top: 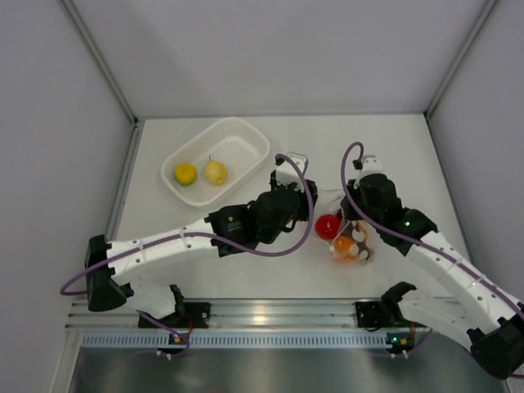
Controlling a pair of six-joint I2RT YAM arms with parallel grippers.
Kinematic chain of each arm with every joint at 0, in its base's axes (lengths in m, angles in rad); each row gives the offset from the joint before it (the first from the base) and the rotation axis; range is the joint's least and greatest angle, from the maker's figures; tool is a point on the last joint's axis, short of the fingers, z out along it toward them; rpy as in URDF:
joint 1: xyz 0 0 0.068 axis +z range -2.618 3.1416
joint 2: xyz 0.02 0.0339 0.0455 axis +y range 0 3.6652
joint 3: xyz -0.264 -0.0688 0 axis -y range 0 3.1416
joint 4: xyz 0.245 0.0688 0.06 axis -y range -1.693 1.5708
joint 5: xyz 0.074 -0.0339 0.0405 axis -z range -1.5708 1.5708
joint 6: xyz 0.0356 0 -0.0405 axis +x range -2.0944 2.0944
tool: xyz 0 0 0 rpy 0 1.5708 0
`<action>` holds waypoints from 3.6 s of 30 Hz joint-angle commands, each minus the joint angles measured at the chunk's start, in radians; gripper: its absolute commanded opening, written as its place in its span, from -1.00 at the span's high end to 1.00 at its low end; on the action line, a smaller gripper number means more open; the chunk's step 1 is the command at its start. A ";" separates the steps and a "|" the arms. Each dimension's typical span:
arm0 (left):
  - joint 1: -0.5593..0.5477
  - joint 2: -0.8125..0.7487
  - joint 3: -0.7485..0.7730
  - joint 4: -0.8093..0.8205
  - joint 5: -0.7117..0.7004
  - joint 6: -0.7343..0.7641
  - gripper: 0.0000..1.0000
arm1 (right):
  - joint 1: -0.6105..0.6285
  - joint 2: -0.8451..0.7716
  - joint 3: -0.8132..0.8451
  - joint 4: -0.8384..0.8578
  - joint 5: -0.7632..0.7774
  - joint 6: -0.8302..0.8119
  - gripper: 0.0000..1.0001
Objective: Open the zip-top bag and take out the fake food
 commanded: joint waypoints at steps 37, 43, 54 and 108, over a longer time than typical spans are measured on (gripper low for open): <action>0.946 0.740 0.577 -0.026 0.380 0.063 -0.83 | 0.008 0.041 0.059 0.096 -0.024 -0.022 1.00; 0.947 0.648 0.545 -0.056 0.413 0.045 -0.94 | 0.008 0.066 0.093 0.099 -0.041 -0.005 1.00; 0.730 0.086 0.082 0.043 0.455 -0.076 -0.81 | 0.008 0.092 0.110 0.126 -0.025 0.056 1.00; 0.116 0.551 0.068 0.263 0.220 -0.058 -0.78 | -0.011 -0.111 -0.089 0.109 -0.104 0.084 1.00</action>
